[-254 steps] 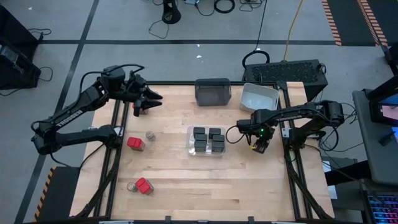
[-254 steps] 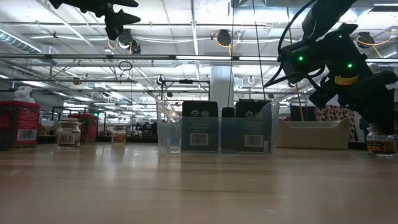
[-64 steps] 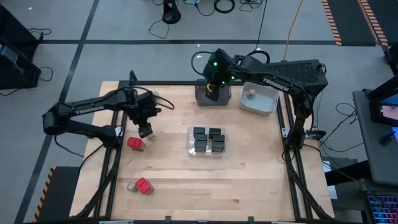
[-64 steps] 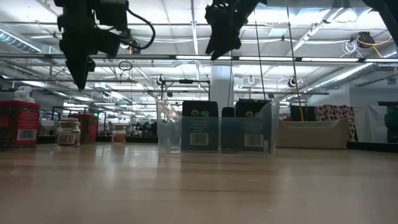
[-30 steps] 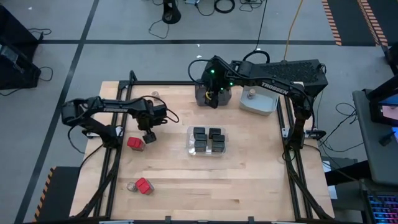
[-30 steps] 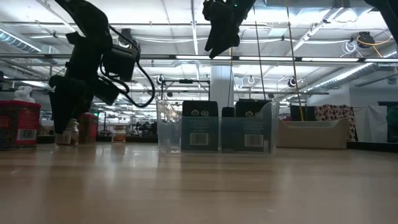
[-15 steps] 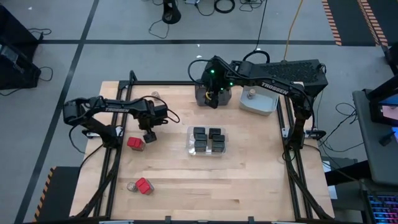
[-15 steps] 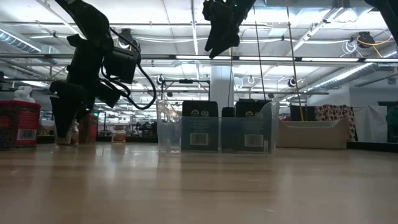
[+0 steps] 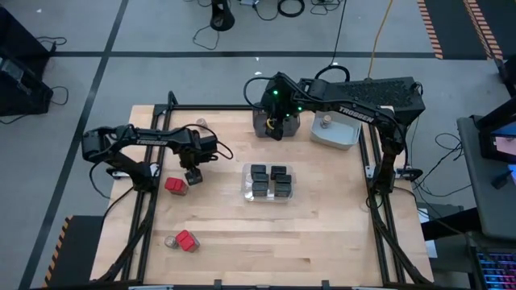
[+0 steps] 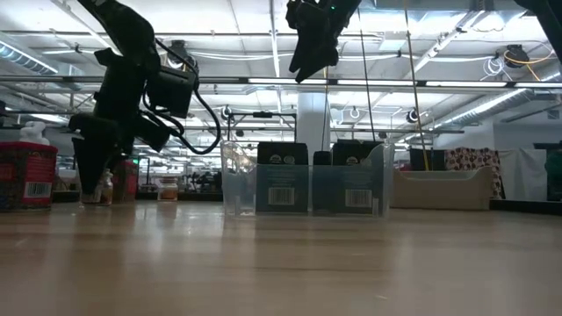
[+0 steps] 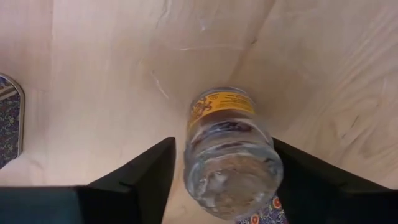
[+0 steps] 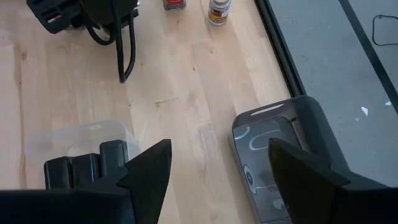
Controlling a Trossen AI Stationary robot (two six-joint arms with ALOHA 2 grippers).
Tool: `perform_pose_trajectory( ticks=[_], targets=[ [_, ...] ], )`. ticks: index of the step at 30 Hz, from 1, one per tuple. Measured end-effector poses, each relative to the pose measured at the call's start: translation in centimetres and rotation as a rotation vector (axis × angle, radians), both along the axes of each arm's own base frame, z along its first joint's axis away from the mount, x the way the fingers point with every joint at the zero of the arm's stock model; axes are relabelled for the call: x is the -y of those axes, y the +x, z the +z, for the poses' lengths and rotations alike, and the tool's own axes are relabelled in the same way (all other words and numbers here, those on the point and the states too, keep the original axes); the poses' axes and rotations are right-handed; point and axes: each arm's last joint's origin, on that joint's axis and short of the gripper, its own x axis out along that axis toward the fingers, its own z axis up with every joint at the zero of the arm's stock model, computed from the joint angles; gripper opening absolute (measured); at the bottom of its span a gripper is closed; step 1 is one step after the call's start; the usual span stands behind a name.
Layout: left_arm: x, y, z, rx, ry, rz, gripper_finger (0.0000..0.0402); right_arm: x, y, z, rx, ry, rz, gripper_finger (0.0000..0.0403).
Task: Sort spices by type
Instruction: Put the brown seasoning bottle into the gray bin
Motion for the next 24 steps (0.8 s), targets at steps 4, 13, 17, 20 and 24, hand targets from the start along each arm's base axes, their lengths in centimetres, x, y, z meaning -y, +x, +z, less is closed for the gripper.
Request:
perform_pose_trajectory(
  ticks=[4,13,17,20,24],
  targets=[
    [0.0,0.0,0.0,0.000,-0.002,-0.015,0.0205,0.0,0.0,0.0,0.001,0.002,-0.002,0.0251],
    [-0.2,0.7,1.9,0.074,-0.001,-0.014,0.0205,0.0,-0.1,0.0,-0.005,0.008,-0.008,0.0251],
    [-0.5,1.6,4.6,0.140,0.014,-0.037,0.0206,-0.2,-0.2,-0.2,-0.022,0.019,-0.010,0.0251],
    [-0.7,2.3,7.0,0.217,-0.002,-0.057,0.0205,-0.2,-0.3,-0.3,-0.041,0.029,-0.010,0.0251],
    [-0.8,2.8,10.8,0.352,0.022,-0.069,0.0205,-0.1,-0.5,-0.4,-0.061,0.040,-0.013,0.0251]
  ],
)
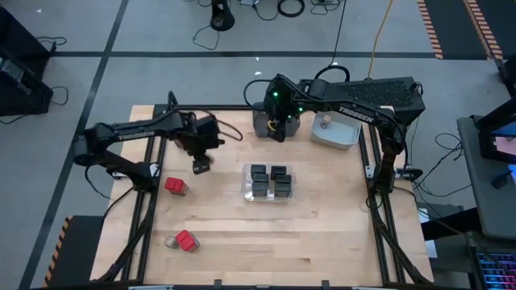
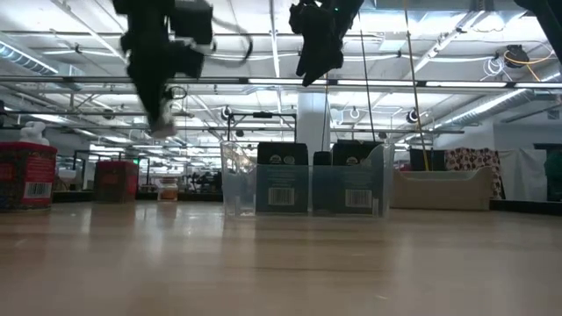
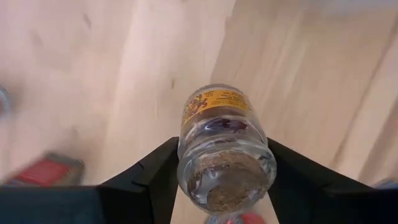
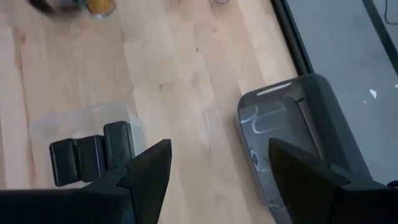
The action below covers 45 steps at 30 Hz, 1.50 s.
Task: Sort spices by type
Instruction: Put the brown seasoning bottle into the gray bin
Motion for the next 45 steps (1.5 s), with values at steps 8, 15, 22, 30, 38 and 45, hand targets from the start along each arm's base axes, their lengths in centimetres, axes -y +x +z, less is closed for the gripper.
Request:
perform_pose_trajectory(
  ticks=[8,15,22,30,38,45],
  targets=[
    [0.2,0.1,7.2,0.279,0.043,-0.037,0.0205,0.2,0.8,0.7,0.164,0.130,0.077,0.0251],
    [0.2,0.9,10.8,0.514,0.018,-0.095,0.0205,-2.1,2.7,1.9,0.354,0.212,0.234,0.0251],
    [-0.1,1.9,12.2,0.672,0.047,-0.101,0.0205,-3.5,3.7,2.7,0.438,0.225,0.238,0.0251],
    [-0.4,3.4,12.3,0.749,0.050,-0.105,0.0205,-4.1,4.0,2.9,0.457,0.225,0.219,0.0251],
    [-0.4,3.6,12.4,0.770,0.059,-0.114,0.0205,-4.6,4.0,2.9,0.451,0.232,0.227,0.0251],
    [-0.4,3.7,12.5,0.778,0.068,-0.130,0.0205,-4.7,3.9,2.6,0.421,0.240,0.240,0.0251]
  ],
)
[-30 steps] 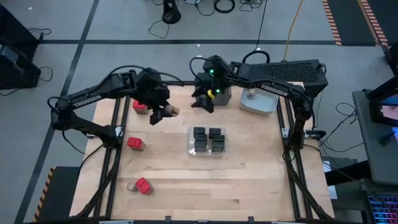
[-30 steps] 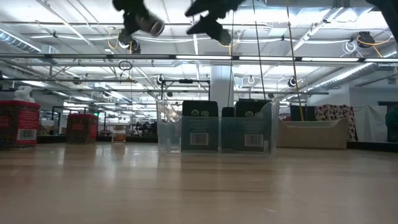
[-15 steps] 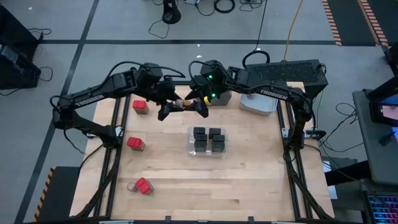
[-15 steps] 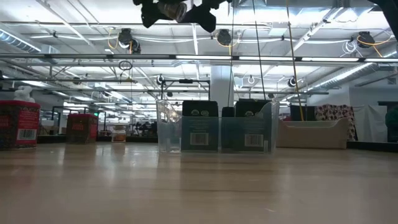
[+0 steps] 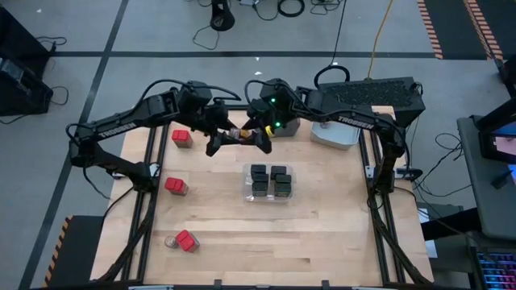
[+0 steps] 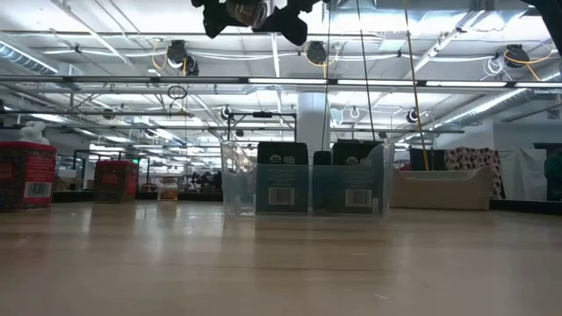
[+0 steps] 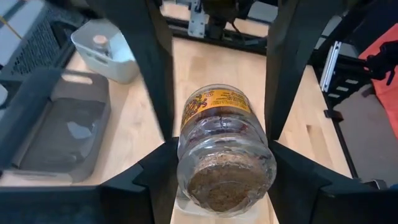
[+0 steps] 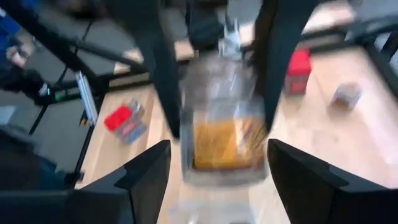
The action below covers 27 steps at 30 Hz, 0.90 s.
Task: Sort spices by type
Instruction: Put the brown seasoning bottle into the gray bin
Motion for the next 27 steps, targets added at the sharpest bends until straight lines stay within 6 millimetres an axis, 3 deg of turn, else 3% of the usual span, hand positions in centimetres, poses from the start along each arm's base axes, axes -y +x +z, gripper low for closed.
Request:
perform_pose_trajectory(
  ticks=[20,27],
  targets=[
    [0.06,-0.03,0.06,0.006,-0.007,-0.016,0.0205,-0.35,0.30,0.10,0.026,-0.033,0.013,0.0250],
    [0.07,-0.03,0.05,0.006,-0.009,-0.019,0.0205,-0.36,0.27,0.04,0.020,-0.035,0.014,0.0193]
  ],
)
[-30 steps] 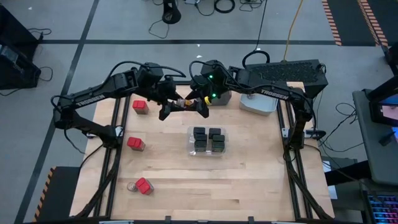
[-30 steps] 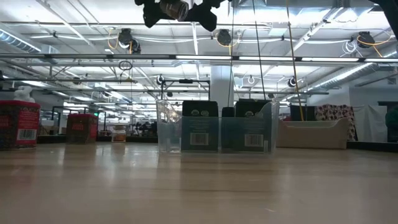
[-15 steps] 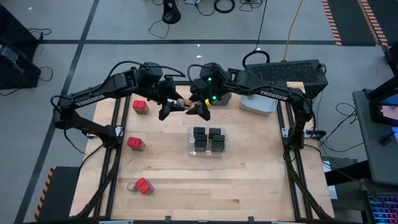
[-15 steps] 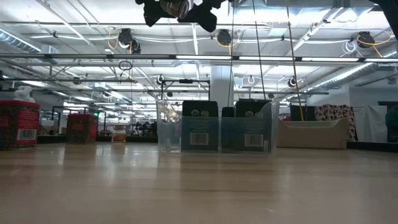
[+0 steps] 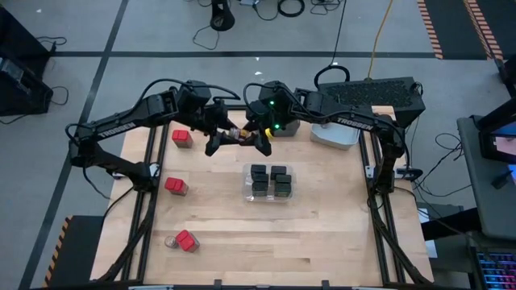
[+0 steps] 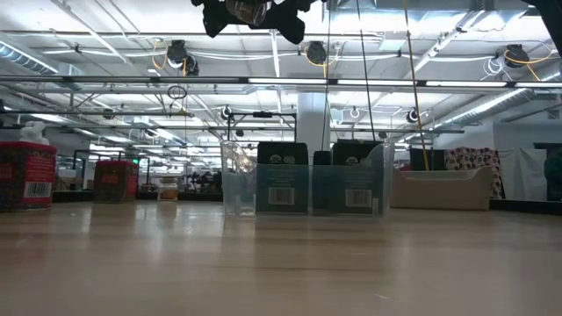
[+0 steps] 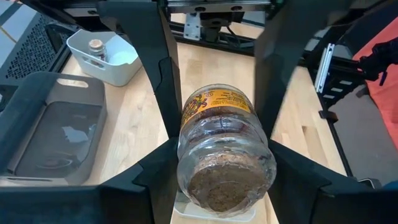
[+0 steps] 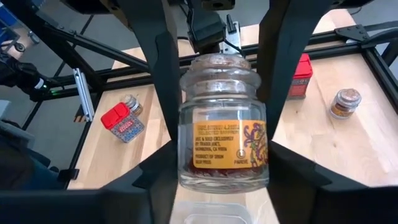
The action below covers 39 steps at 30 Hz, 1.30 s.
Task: Sort spices by type
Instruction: Put the brown seasoning bottle into the gray bin
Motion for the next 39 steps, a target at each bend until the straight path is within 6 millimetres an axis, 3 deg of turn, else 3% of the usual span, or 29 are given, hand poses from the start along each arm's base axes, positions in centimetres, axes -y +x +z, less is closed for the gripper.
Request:
perform_pose_trajectory(
  ticks=[3,13,17,22,26,29,33,36,39],
  targets=[
    [0.0,0.0,0.0,0.000,-0.001,-0.003,0.0208,0.0,0.0,0.0,-0.001,-0.001,0.002,0.0160],
    [0.0,-0.6,0.4,0.014,0.008,0.006,0.0255,-0.3,-1.1,-0.2,-0.081,-0.008,0.025,0.0159],
    [-0.3,-2.6,1.9,0.072,0.038,0.040,0.0262,-0.4,-2.8,1.3,-0.073,-0.054,0.046,0.0159],
    [-0.1,-6.8,4.4,0.207,0.102,0.087,0.0262,0.9,-6.1,2.3,-0.050,-0.070,-0.004,0.0159],
    [0.6,-9.2,5.3,0.422,0.132,0.139,0.0263,2.1,-8.4,1.8,0.145,-0.061,-0.100,0.0159],
    [0.7,-9.0,4.0,0.661,0.078,0.159,0.0263,2.4,-9.2,0.4,0.425,0.011,-0.174,0.0163],
    [0.2,-7.5,1.1,0.965,-0.113,0.127,0.0263,1.7,-9.5,-2.2,0.750,0.190,-0.134,0.0172],
    [-0.3,-5.7,-0.8,1.052,-0.279,0.091,0.0263,0.9,-8.9,-5.0,0.791,0.293,-0.109,0.0169],
    [-0.9,-3.5,-2.5,0.987,-0.349,0.095,0.0263,0.1,-7.7,-7.0,0.756,0.364,-0.111,0.0168]
  ],
)
